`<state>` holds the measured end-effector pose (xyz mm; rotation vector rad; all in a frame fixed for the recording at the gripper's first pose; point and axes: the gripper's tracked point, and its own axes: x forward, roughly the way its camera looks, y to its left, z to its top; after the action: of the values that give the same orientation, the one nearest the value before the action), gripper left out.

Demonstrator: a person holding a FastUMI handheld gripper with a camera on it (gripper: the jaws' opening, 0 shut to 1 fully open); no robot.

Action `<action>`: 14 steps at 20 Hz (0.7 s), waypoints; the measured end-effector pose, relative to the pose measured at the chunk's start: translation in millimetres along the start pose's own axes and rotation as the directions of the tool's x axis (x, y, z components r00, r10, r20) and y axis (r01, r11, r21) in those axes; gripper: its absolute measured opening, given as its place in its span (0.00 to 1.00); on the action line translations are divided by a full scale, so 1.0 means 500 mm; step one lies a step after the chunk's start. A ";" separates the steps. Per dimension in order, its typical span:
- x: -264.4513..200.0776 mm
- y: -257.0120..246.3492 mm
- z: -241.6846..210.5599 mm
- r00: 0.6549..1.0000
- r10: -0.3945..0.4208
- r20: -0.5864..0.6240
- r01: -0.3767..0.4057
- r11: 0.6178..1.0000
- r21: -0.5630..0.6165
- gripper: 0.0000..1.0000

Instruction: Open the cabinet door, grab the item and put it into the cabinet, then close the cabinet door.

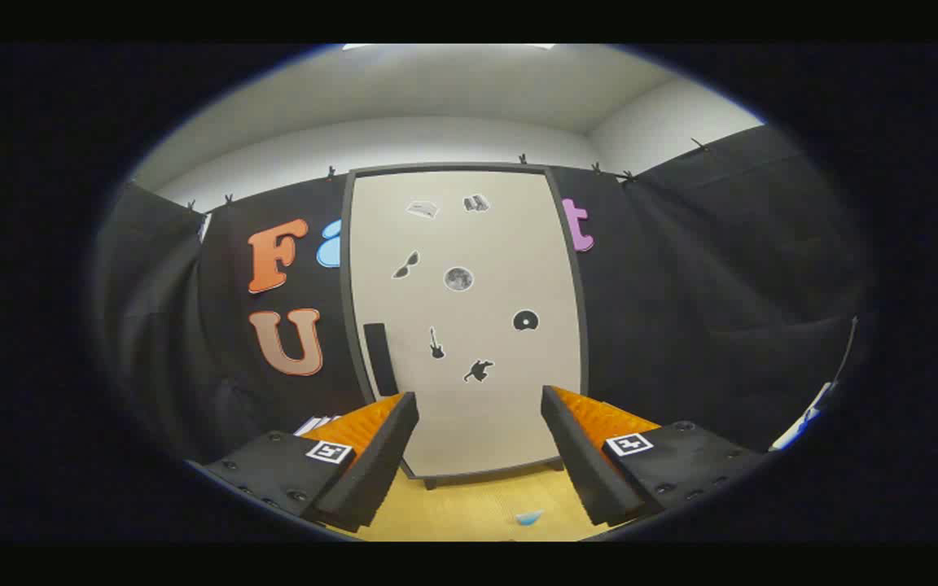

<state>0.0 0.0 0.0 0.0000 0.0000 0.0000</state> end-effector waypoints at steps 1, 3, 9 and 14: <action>0.001 0.003 -0.001 1.000 0.001 -0.001 -0.001 1.000 -0.001 0.97; 0.000 0.009 -0.004 1.000 0.004 -0.004 -0.004 1.000 -0.004 0.97; -0.002 0.017 -0.011 1.000 0.018 -0.004 -0.018 1.000 -0.010 0.98; -0.001 0.029 -0.012 0.999 0.034 -0.003 -0.034 0.999 -0.022 0.97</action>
<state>-0.6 14.3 -6.2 -0.0225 0.0024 0.0344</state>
